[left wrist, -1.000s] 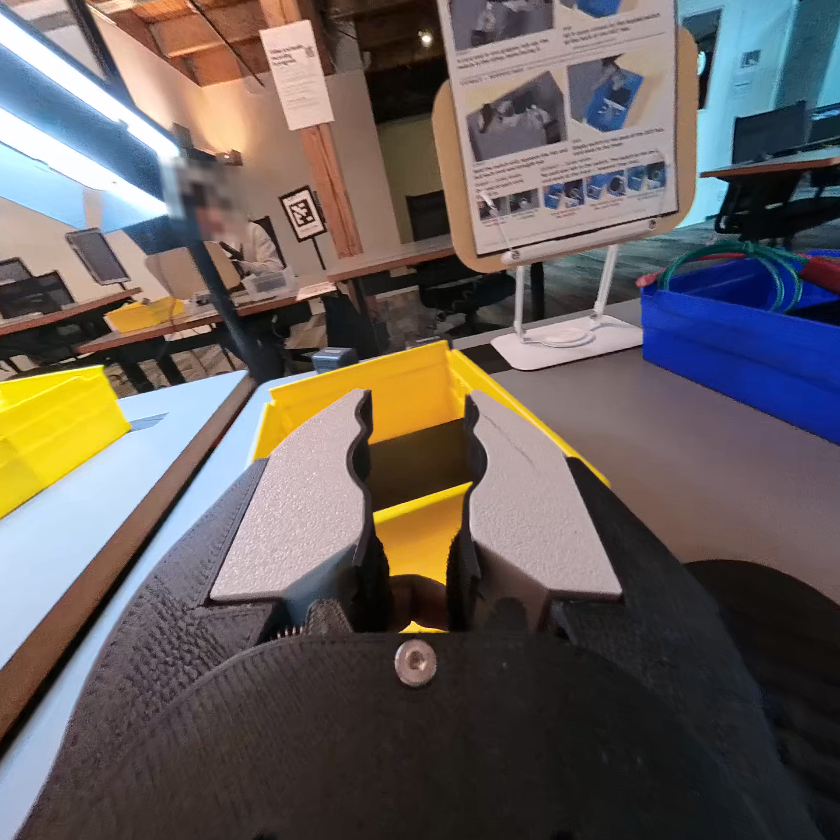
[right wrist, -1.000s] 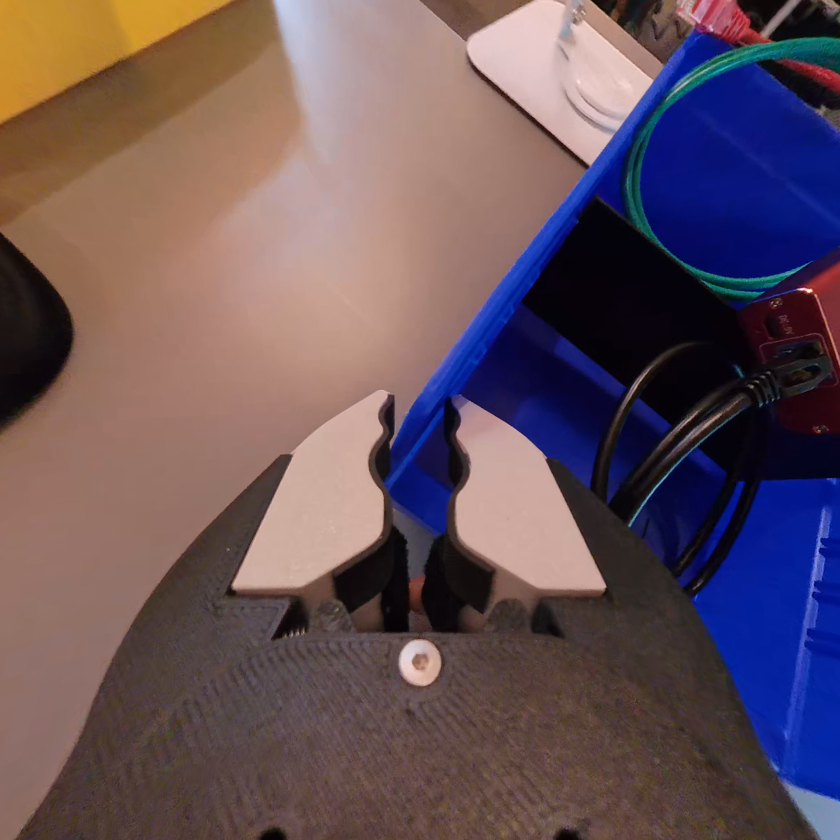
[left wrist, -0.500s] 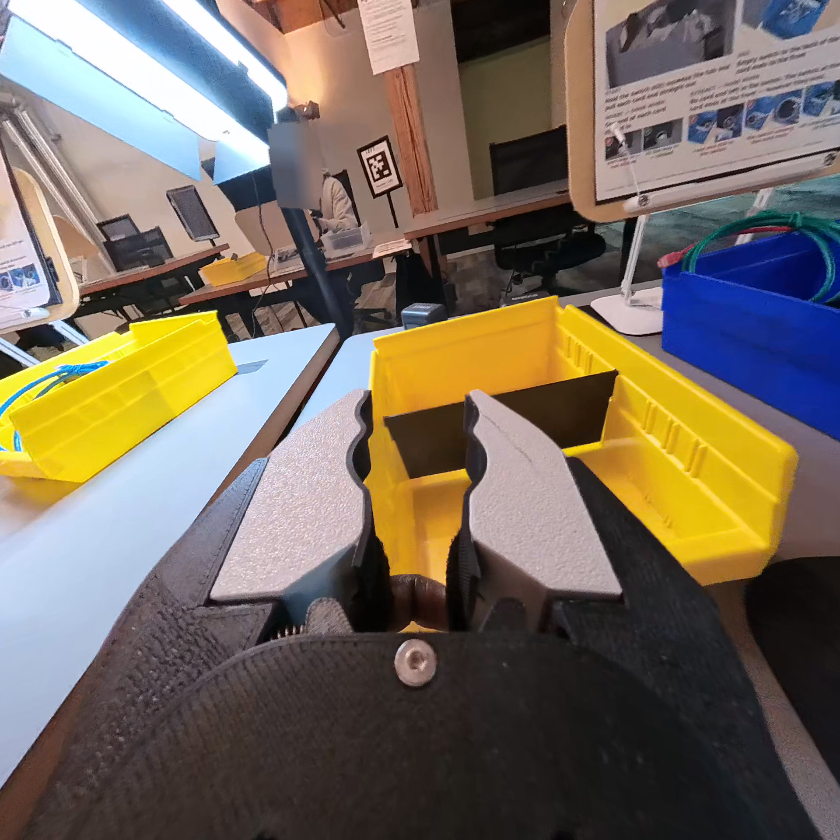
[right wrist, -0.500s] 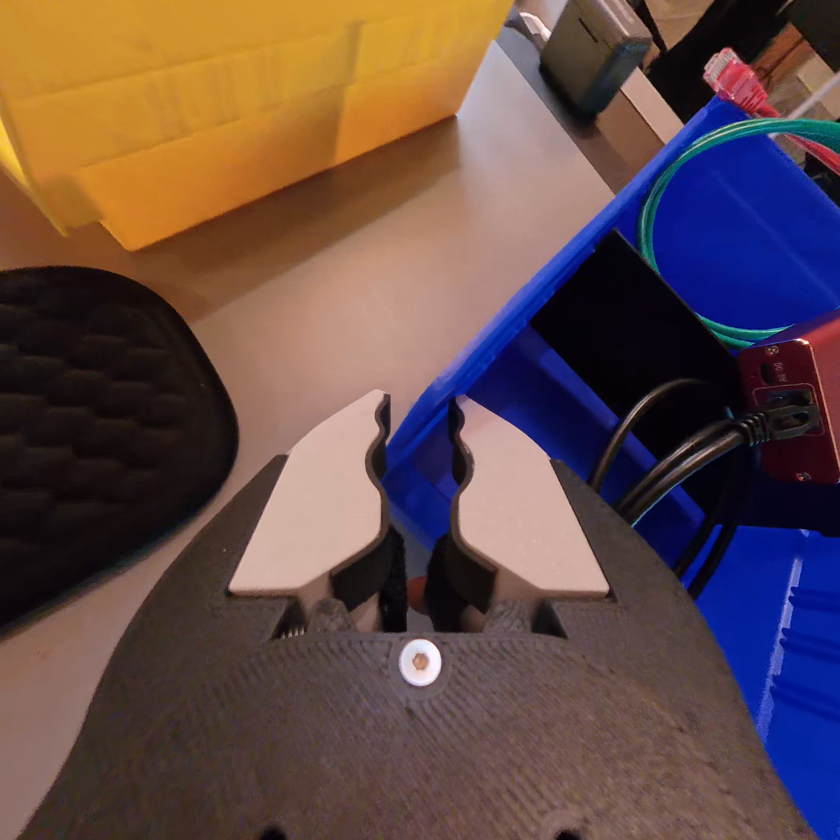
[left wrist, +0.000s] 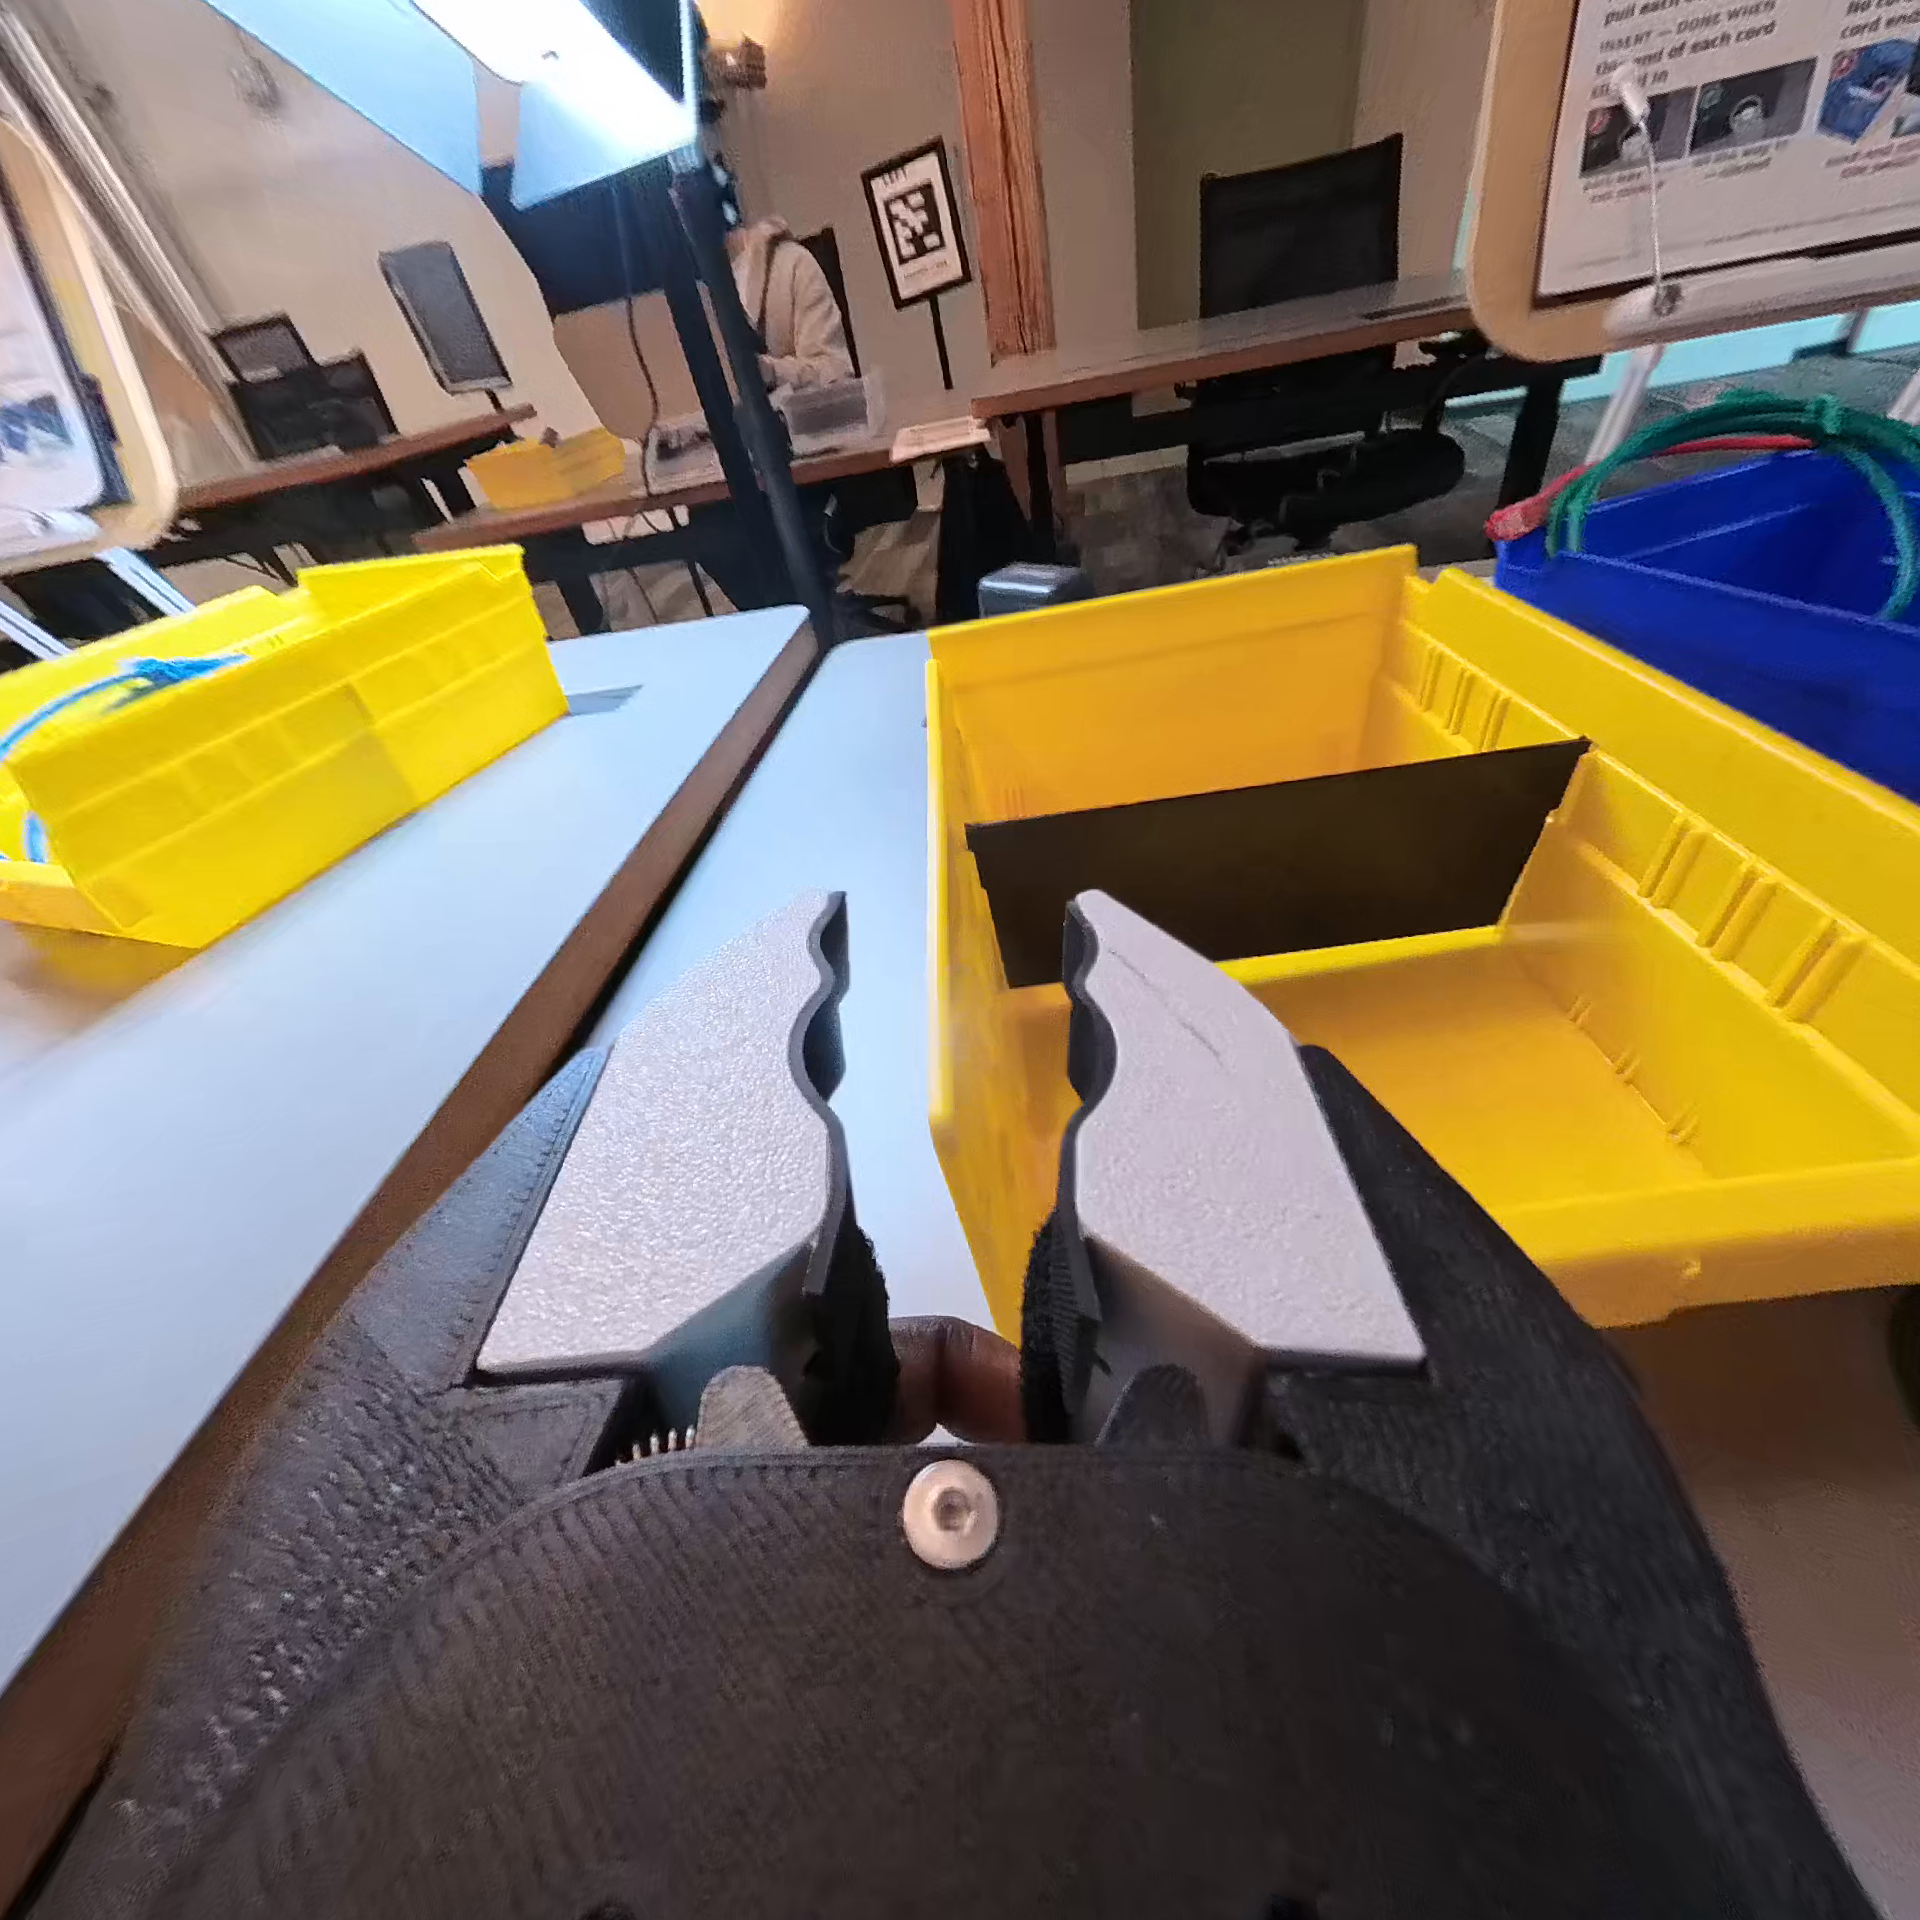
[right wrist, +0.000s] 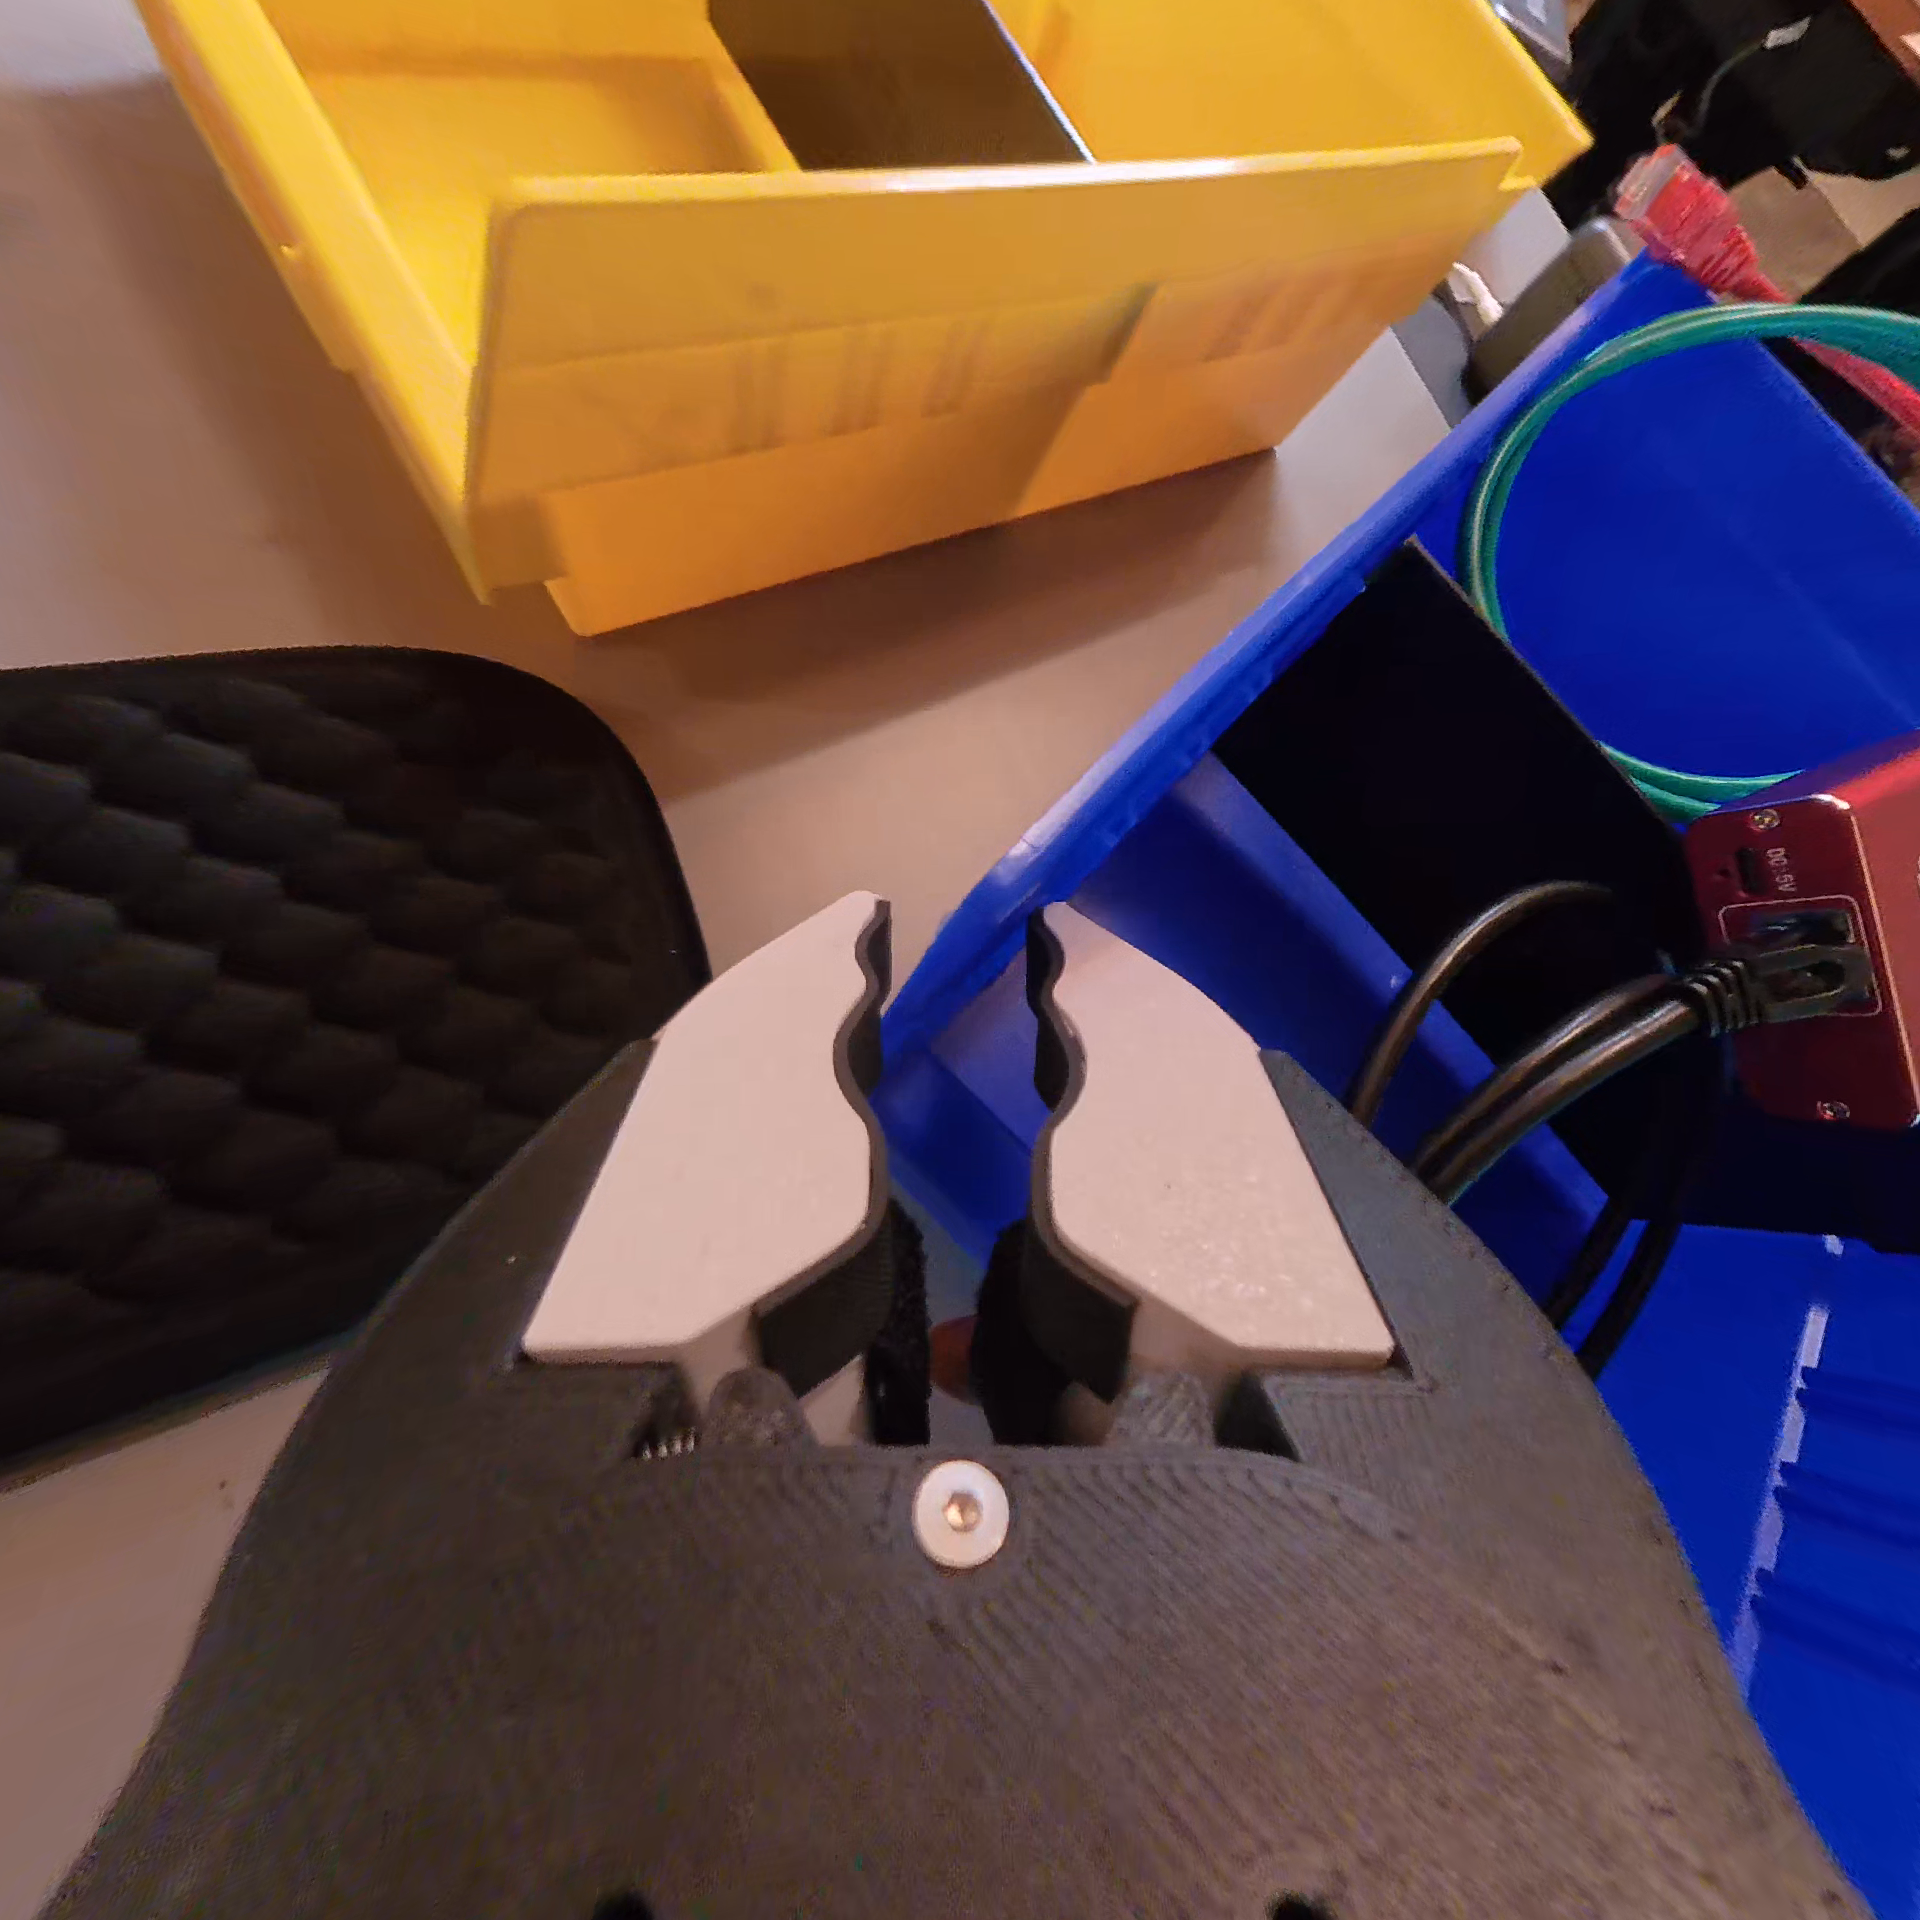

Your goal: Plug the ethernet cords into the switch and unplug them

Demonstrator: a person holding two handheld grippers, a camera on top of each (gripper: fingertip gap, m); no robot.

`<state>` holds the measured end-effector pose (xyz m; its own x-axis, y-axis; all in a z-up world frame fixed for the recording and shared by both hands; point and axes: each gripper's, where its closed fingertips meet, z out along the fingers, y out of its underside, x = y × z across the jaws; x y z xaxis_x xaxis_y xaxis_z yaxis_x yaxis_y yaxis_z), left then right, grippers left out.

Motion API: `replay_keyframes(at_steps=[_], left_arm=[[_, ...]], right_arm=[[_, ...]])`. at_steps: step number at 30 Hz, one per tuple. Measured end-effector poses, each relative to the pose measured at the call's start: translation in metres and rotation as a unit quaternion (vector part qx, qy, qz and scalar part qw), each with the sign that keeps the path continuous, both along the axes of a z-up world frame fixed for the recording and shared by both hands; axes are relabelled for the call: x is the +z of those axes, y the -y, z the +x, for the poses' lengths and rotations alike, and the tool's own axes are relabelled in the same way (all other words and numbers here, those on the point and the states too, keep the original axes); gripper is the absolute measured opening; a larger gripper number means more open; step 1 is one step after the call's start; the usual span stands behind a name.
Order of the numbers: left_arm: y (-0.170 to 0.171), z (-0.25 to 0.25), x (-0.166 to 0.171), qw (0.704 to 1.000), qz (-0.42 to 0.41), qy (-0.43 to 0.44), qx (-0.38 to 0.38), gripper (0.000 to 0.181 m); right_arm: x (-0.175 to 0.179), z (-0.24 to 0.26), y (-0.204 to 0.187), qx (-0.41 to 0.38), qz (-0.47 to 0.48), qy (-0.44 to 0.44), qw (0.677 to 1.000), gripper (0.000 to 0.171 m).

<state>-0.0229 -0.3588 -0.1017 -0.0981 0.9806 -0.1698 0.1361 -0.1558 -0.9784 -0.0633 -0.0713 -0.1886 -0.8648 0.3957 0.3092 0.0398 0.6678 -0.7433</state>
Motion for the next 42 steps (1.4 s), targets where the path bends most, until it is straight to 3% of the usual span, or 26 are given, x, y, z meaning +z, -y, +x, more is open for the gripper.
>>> replay_keyframes(at_steps=[5, 7, 11, 15, 18, 22, 25, 29, 35, 42], left_arm=[[-0.002, -0.010, -0.026, 0.998, 0.048, 0.037, -0.031, 0.054], [-0.001, -0.013, -0.032, 0.997, 0.061, 0.034, -0.032, 0.057], [-0.004, -0.021, -0.042, 0.993, 0.100, 0.027, -0.050, 0.060], [-0.006, -0.027, -0.061, 0.991, 0.111, 0.055, -0.050, 0.060], [-0.009, -0.029, -0.074, 0.991, 0.092, 0.089, -0.048, 0.054], [-0.001, -0.024, -0.075, 0.992, 0.079, 0.099, -0.023, 0.005], [-0.002, -0.022, -0.072, 0.994, 0.040, 0.097, -0.015, 0.005], [-0.009, -0.015, -0.040, 0.999, 0.026, 0.043, -0.008, 0.005], [-0.030, 0.012, 0.042, 0.993, 0.002, -0.116, 0.013, 0.004], [-0.128, 0.027, 0.104, 0.964, 0.027, -0.259, -0.053, 0.007]], right_arm=[[0.002, 0.004, 0.008, 0.010, -0.031, 0.002, 0.999, 0.026], [0.019, 0.003, 0.015, -0.011, -0.088, -0.044, 0.995, 0.052], [0.065, 0.031, 0.046, 0.015, -0.197, -0.144, 0.970, 0.063], [0.047, 0.042, 0.083, 0.029, -0.162, -0.116, 0.979, 0.070], [0.033, 0.035, 0.095, 0.010, -0.147, -0.080, 0.986, 0.056], [0.017, 0.024, 0.098, -0.001, -0.115, -0.041, 0.993, 0.024], [0.018, 0.023, 0.095, 0.011, -0.087, -0.084, 0.993, 0.021], [0.041, 0.026, 0.088, 0.021, -0.095, -0.159, 0.982, 0.018], [0.106, 0.040, 0.067, 0.013, -0.142, -0.273, 0.952, 0.017], [0.168, 0.063, -0.032, -0.048, -0.179, -0.369, 0.911, 0.015]])
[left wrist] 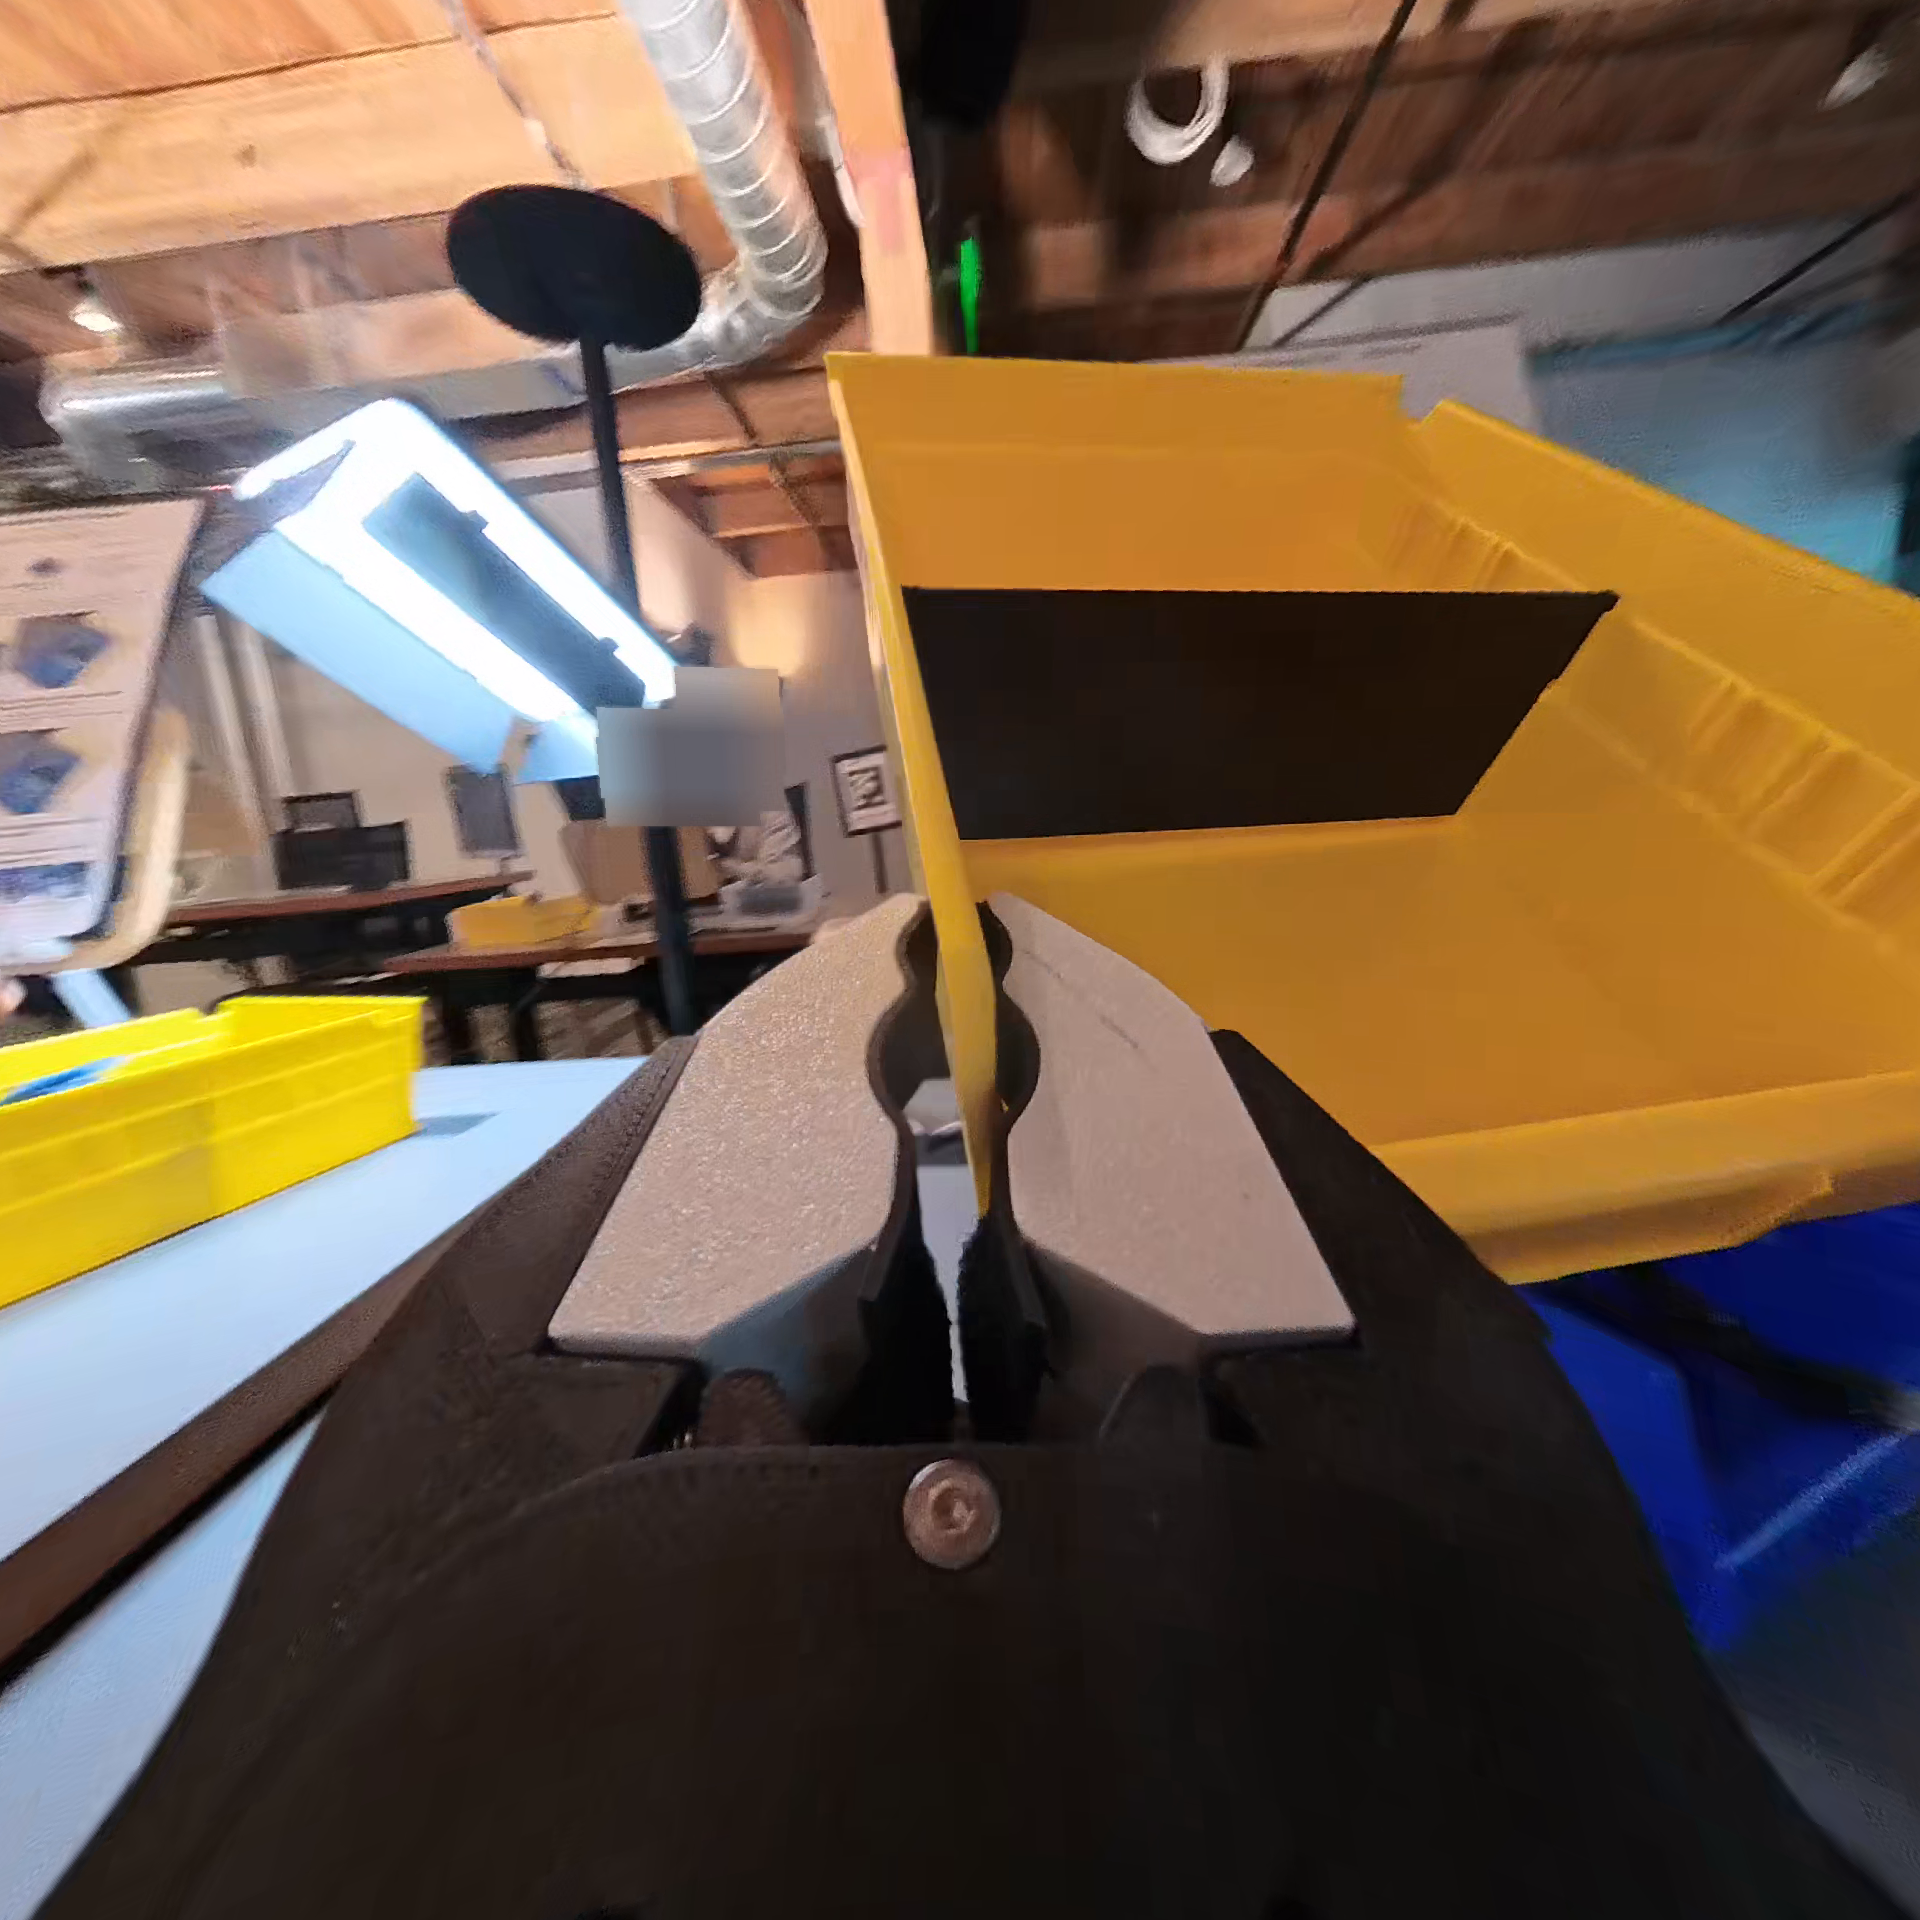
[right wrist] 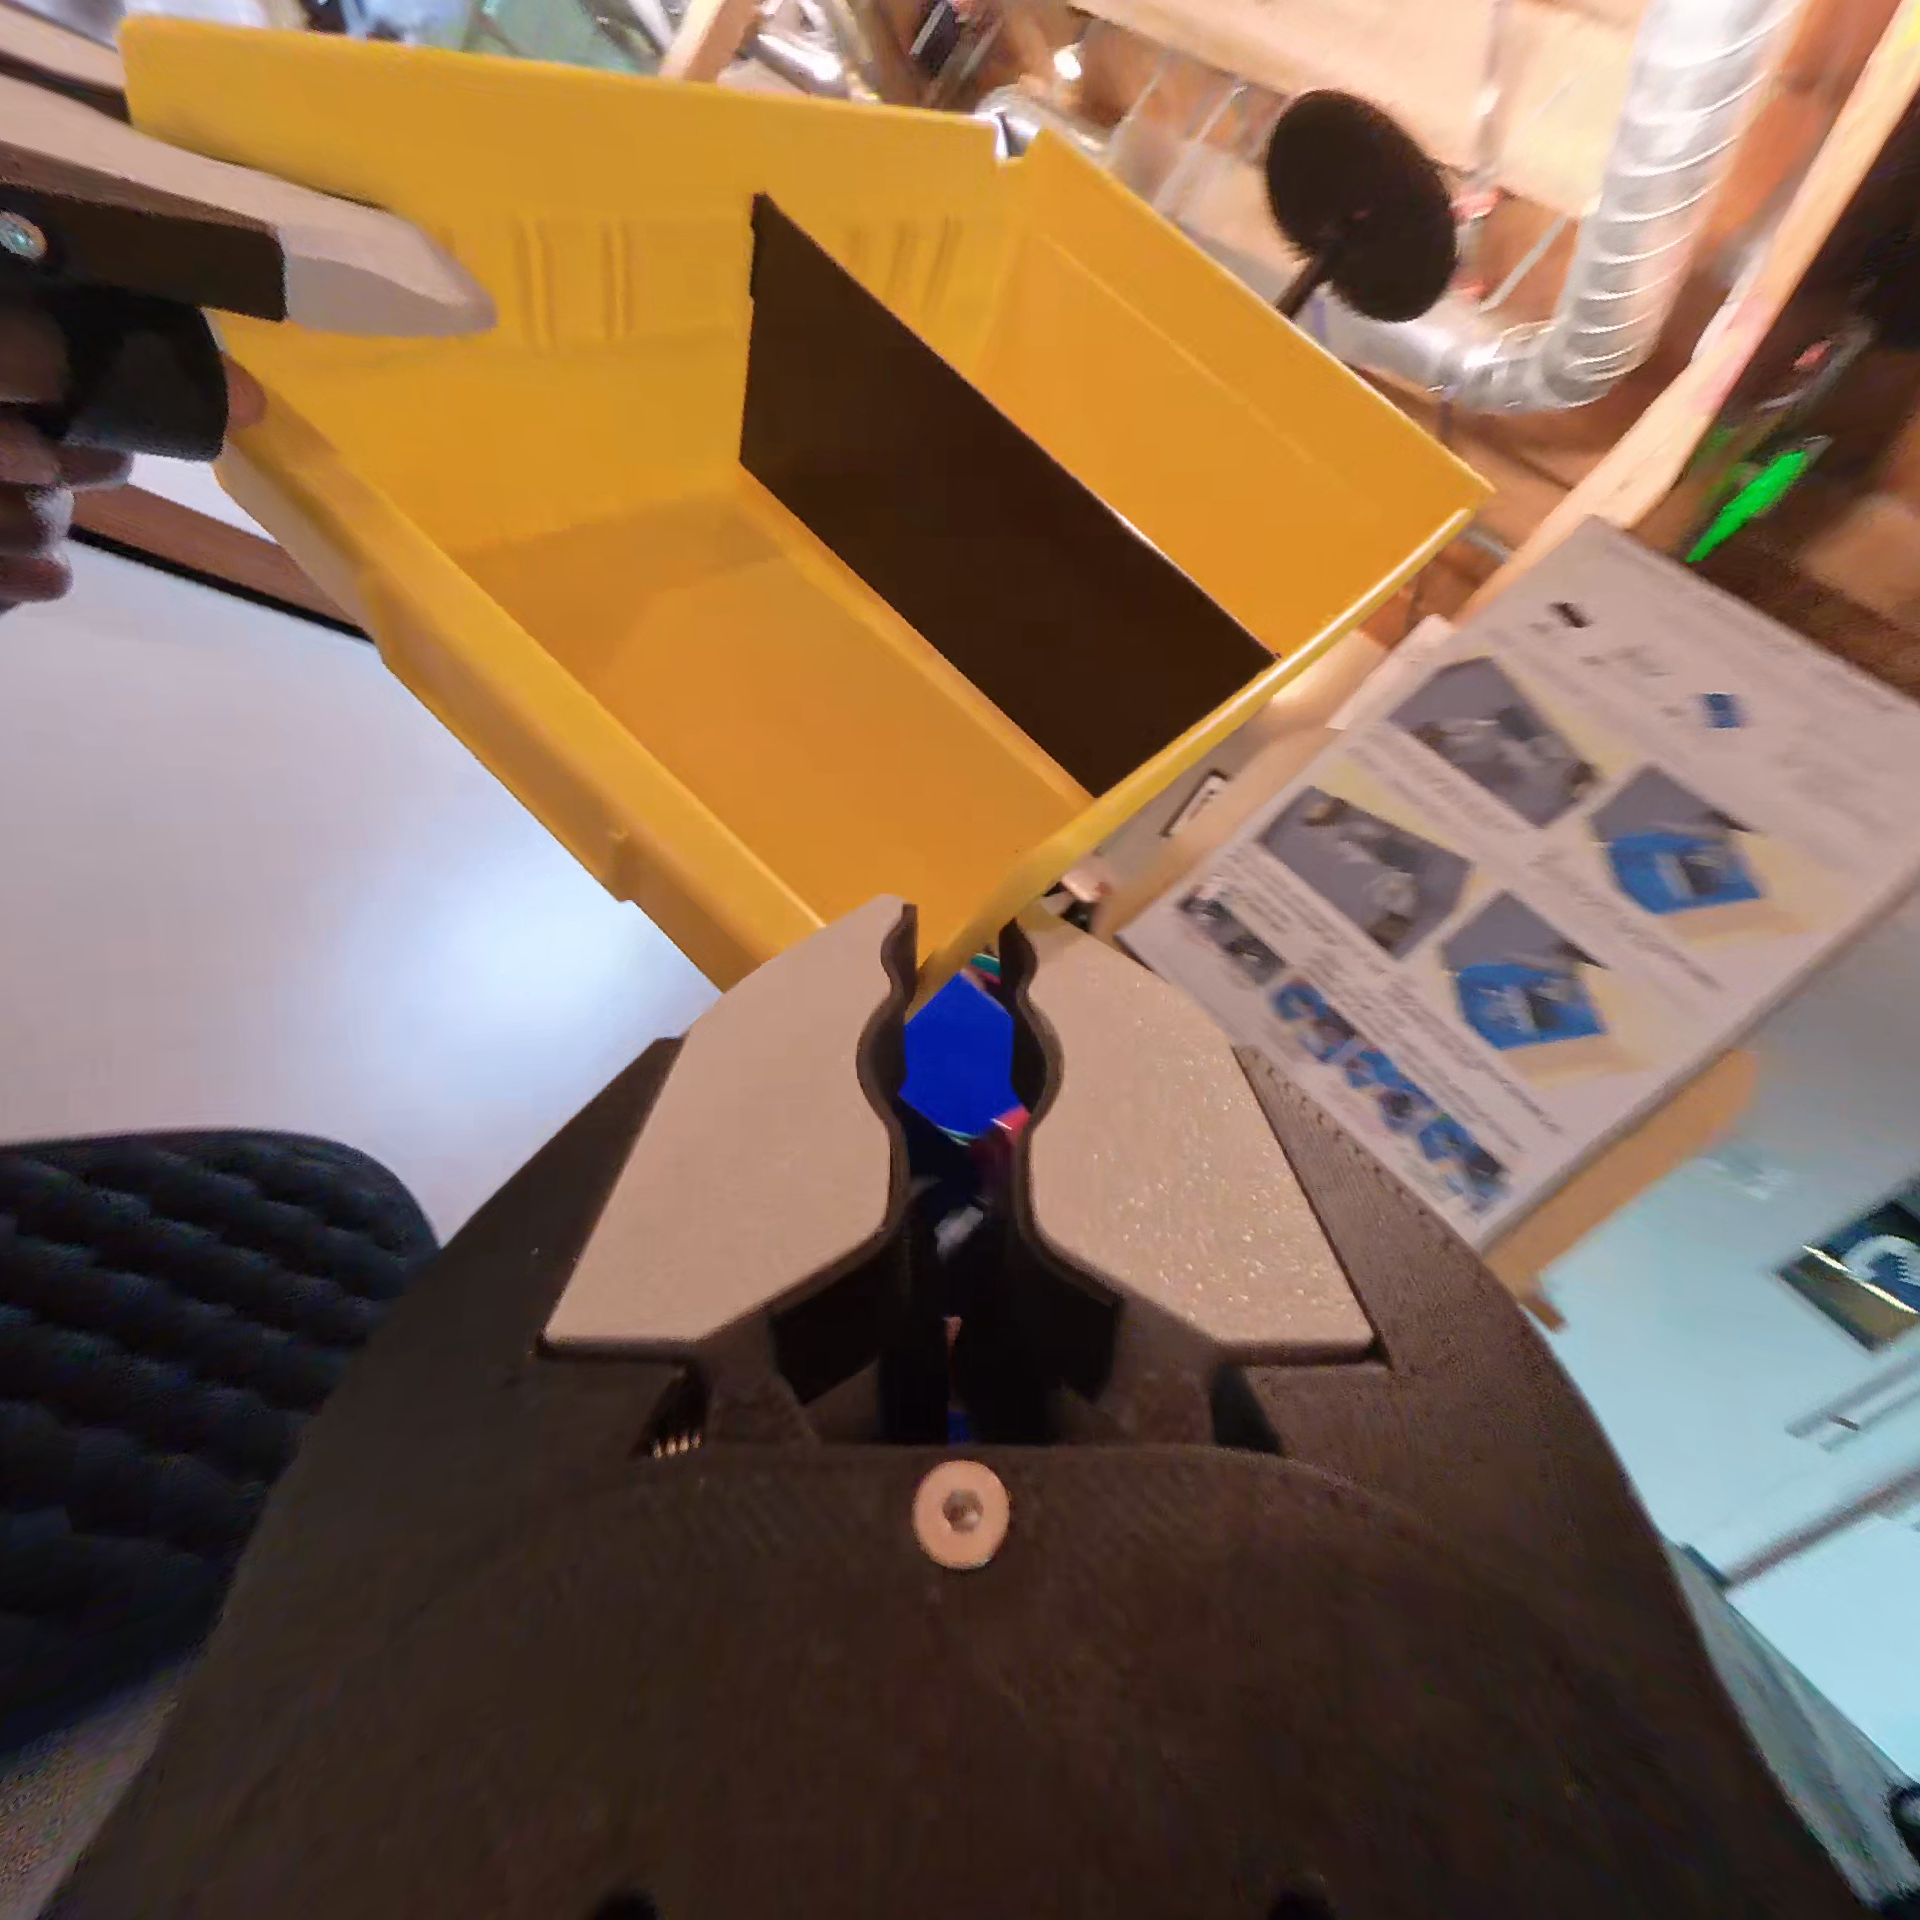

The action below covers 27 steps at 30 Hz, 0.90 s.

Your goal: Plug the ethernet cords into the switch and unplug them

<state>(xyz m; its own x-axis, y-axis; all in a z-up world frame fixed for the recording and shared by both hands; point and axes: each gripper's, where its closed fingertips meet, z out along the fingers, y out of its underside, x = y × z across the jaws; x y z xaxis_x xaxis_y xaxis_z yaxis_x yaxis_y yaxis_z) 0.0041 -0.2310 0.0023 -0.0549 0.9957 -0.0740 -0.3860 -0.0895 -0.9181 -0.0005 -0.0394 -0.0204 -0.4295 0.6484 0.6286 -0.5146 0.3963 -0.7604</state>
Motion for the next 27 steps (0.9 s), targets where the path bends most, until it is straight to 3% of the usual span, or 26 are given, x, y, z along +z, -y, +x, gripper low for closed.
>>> replay_keyframes(at_steps=[8, 16, 21, 27], left_arm=[[-0.174, -0.032, 0.003, 0.983, -0.017, 0.038, -0.178, 0.011], [-0.334, -0.080, -0.052, 0.947, -0.040, 0.139, -0.286, 0.011], [-0.392, -0.097, -0.103, 0.924, -0.046, 0.207, -0.318, 0.012], [-0.428, -0.100, -0.137, 0.906, -0.062, 0.231, -0.351, 0.014]], right_arm=[[0.003, 0.019, -0.166, -0.141, -0.026, 0.025, 0.989, 0.014], [-0.053, 0.014, -0.309, -0.285, -0.051, 0.121, 0.950, 0.013], [-0.096, 0.008, -0.361, -0.342, -0.055, 0.192, 0.918, 0.013], [-0.134, 0.006, -0.395, -0.386, -0.071, 0.253, 0.884, 0.013]])
